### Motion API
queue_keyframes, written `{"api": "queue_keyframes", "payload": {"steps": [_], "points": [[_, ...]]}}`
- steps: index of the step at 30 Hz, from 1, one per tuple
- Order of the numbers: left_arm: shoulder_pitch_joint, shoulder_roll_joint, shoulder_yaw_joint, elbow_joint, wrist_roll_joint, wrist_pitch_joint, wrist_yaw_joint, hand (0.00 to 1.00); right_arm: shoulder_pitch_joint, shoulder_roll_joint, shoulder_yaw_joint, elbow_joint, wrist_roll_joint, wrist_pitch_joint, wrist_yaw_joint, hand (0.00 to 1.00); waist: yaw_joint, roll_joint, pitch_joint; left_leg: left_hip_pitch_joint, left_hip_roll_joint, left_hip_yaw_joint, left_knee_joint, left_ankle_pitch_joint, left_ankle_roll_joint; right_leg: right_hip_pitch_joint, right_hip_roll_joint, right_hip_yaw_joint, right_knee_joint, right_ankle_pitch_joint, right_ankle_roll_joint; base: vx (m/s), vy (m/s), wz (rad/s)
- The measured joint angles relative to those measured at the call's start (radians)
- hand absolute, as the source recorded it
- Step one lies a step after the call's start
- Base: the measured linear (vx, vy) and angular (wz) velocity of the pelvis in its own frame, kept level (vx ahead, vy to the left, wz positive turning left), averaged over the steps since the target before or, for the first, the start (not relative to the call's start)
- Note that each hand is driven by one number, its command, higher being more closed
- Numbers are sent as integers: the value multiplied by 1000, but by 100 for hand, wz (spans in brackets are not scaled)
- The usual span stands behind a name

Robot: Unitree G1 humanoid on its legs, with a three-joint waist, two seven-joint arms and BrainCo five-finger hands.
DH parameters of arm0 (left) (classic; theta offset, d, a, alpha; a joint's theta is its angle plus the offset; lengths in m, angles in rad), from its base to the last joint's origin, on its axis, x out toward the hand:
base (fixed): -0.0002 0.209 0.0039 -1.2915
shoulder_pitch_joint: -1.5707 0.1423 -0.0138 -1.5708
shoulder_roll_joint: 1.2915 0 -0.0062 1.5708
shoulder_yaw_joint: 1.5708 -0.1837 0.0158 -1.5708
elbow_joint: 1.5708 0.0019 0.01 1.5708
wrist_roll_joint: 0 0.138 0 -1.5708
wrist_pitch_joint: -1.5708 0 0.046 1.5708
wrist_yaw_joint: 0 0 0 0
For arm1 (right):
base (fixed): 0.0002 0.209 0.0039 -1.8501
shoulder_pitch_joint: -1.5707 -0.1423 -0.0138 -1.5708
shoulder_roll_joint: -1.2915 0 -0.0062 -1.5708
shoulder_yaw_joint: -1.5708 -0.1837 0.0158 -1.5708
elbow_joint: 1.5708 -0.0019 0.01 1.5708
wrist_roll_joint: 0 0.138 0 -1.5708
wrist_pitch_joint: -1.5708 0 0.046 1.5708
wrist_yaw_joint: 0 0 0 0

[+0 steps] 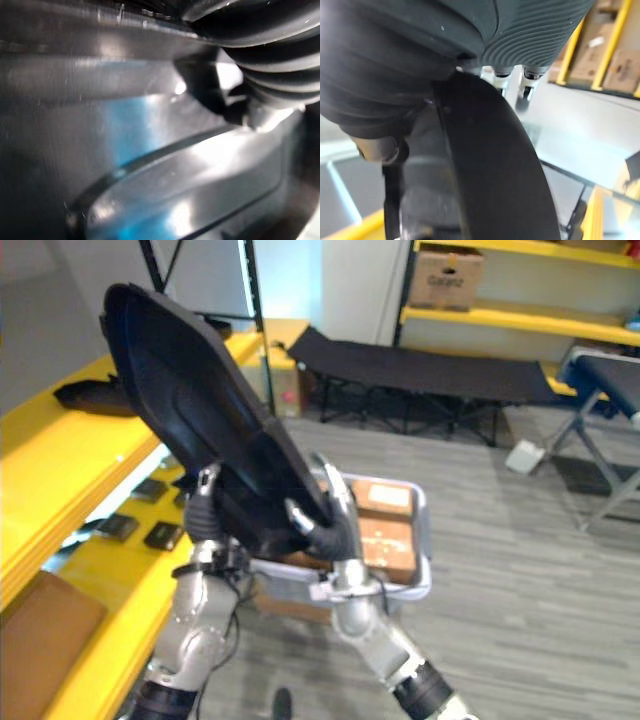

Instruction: Walk over and take plastic housings, then place them on the shelf

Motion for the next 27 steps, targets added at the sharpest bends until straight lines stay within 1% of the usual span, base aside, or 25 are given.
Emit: {"api": "queue_keyframes", "payload": {"steps": [3, 5, 7, 8, 9, 10, 11, 12, 13, 15, 16, 17, 18, 19, 20, 21, 22, 24, 25, 27], "points": [[2, -1, 2, -1, 82, 21, 24, 100, 10, 4, -26, -33, 107, 14, 55, 0, -1, 0, 0, 2, 1, 8, 0, -1, 1, -2, -1, 1, 1, 0, 0, 2, 8, -6], [16, -2, 19, -12, 149, 36, 43, 100, 27, 7, -66, -71, 169, 25, 94, 0, -3, 0, 0, 2, 3, 11, 0, -1, 2, -5, -2, 3, 3, 0, 0, 10, 3, -7], [55, 1, 69, -25, 213, 37, 60, 100, 51, 21, -133, -115, 258, 28, 126, 0, -12, 0, 0, 3, 3, 14, 0, -3, 4, -6, -2, 5, 4, 0, 0, 19, 0, -6], [83, 2, 108, -26, 237, 37, 64, 100, 68, 18, -185, -140, 324, 20, 153, 0, -15, 0, 0, 4, 4, 17, 0, -4, 5, -7, -2, 9, 4, 0, 0, 26, -2, -9], [109, 4, 135, -26, 231, 37, 59, 100, 94, 16, -240, -157, 391, 1, 196, 0, -15, 0, 0, 4, 4, 22, 0, -5, 6, -10, -2, 14, 4, 0, 0, 26, -2, -11], [121, 4, 149, -26, 228, 37, 56, 100, 109, 15, -264, -162, 427, -8, 222, 0, -15, 0, 0, 4, 5, 26, 0, -6, 6, -12, -1, 19, 4, 0, 0, 32, -1, -17], [143, 5, 177, -26, 225, 36, 47, 100, 140, 15, -301, -161, 484, -12, 261, 0, -15, 0, 0, 5, 7, 41, 0, -9, 5, -16, -2, 26, 4, 0, 0, 37, -3, -15], [160, 6, 188, -26, 224, 30, 35, 100, 182, 15, -333, -155, 516, -11, 288, 0, -19, 0, 0, 6, 7, 42, 0, -11, 6, -17, -2, 29, 4, 0, 0, 40, -3, -12], [167, 7, 188, -27, 224, 25, 28, 100, 205, 16, -345, -149, 528, -11, 297, 0, -20, 0, 0, 6, 7, 42, 0, -12, 6, -17, -3, 29, 4, 0, 0, 39, -3, -7], [191, 8, 191, -33, 223, -4, -16, 100, 286, 28, -388, -92, 529, -6, 341, 0, -27, 1, 0, 9, 7, 49, 0, -15, 5, -20, -3, 41, 4, 0, 0, 36, 0, -13], [198, 8, 191, -37, 222, -11, -27, 100, 305, 33, -399, -77, 530, -6, 353, 0, -27, 2, -1, 10, 8, 54, -1, -17, 5, -22, -3, 47, 4, 0, 0, 32, 0, -22], [216, 7, 188, -58, 222, -15, -41, 100, 349, 45, -425, -59, 544, -4, 385, 0, -31, 5, -2, 14, 9, 66, -1, -21, 4, -23, -3, 55, 4, 0, 0, 36, -4, -19], [238, 6, 192, -77, 220, -28, -47, 100, 385, 54, -448, -53, 571, -4, 428, 0, -44, 9, -5, 15, 9, 67, -1, -24, 3, -23, -4, 57, 4, 0, 0, 39, -4, -15], [247, 6, 197, -84, 220, -37, -49, 100, 397, 56, -460, -48, 572, -4, 448, 0, -52, 12, -6, 15, 9, 68, -1, -25, 3, -24, -4, 58, 4, 0, 1, 40, -3, -12], [260, 2, 207, -90, 212, -54, -53, 100, 416, 55, -484, -35, 572, -3, 490, 0, -58, 19, -11, 15, 10, 74, -1, -26, 2, -28, -3, 65, 4, 0, 1, 29, 0, -13], [262, -1, 214, -90, 211, -59, -58, 100, 424, 55, -498, -31, 571, -2, 505, 0, -58, 22, -13, 15, 12, 78, -1, -27, 1, -31, -3, 70, 4, 0, 1, 30, -6, -23], [275, 0, 232, -90, 189, -77, -67, 100, 429, 55, -512, -22, 567, 4, 534, 0, -58, 28, -16, 17, 17, 92, -1, -29, -1, -35, 0, 78, 4, 0, 1, 20, -9, -19], [286, -2, 245, -90, 182, -91, -68, 100, 429, 54, -515, -14, 567, 5, 544, 0, -58, 32, -19, 19, 18, 93, -1, -29, -2, -35, 1, 79, 4, 0, 1, 21, -7, -9], [295, -2, 264, -92, 183, -97, -68, 100, 424, 54, -513, 2, 567, 8, 561, 0, -54, 33, -20, 18, 18, 93, -1, -29, -2, -35, 1, 78, 4, 0, 1, 0, 0, 0], [320, -2, 281, -102, 185, -100, -66, 100, 419, 55, -502, 9, 567, 12, 570, 0, -50, 35, -21, 17, 18, 89, -1, -29, -2, -34, 1, 75, 3, -1, 1, 25, 2, 5]]}}
